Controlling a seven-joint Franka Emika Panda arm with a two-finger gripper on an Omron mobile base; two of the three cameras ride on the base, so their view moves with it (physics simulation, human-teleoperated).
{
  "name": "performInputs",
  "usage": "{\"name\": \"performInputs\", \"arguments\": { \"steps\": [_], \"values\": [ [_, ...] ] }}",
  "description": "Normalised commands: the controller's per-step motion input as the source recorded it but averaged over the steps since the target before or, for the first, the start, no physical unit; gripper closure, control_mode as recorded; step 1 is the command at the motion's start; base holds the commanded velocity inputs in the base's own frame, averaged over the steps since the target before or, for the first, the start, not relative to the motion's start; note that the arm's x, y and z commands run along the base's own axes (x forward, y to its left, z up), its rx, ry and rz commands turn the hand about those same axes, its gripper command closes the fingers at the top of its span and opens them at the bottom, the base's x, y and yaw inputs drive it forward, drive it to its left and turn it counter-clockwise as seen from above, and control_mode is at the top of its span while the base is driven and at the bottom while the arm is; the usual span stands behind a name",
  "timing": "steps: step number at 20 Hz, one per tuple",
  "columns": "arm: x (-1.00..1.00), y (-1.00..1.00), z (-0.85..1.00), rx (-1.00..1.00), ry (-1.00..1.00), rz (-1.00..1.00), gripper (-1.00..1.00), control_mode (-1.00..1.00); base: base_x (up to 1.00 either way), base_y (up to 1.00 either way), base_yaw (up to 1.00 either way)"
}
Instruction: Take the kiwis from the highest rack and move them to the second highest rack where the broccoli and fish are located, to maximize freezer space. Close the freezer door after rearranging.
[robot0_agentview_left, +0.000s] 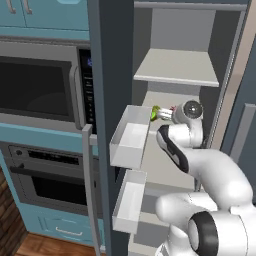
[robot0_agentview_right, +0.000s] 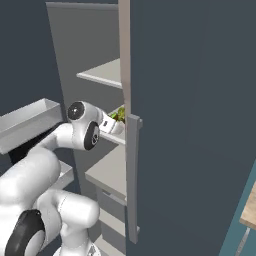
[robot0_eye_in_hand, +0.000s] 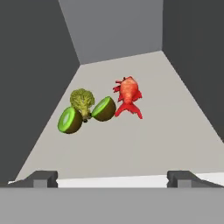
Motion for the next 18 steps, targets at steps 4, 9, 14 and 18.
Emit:
{"name": "performInputs", "arguments": {
  "steps": [4,9,14,18],
  "values": [
    [-1.0,0.0,0.53,0.0,0.0,0.0,-1.0,-1.0,0.0,0.0,0.0],
    [-0.96,0.0,0.63,0.0,0.02,0.0,-1.0,-1.0,0.0,0.0,0.0],
    [-0.79,0.0,0.6,0.02,0.12,0.0,-1.0,-1.0,0.0,0.0,0.0],
    [-0.78,0.0,0.44,0.03,0.13,0.0,-1.0,-1.0,0.0,0.0,0.0]
  ]
}}
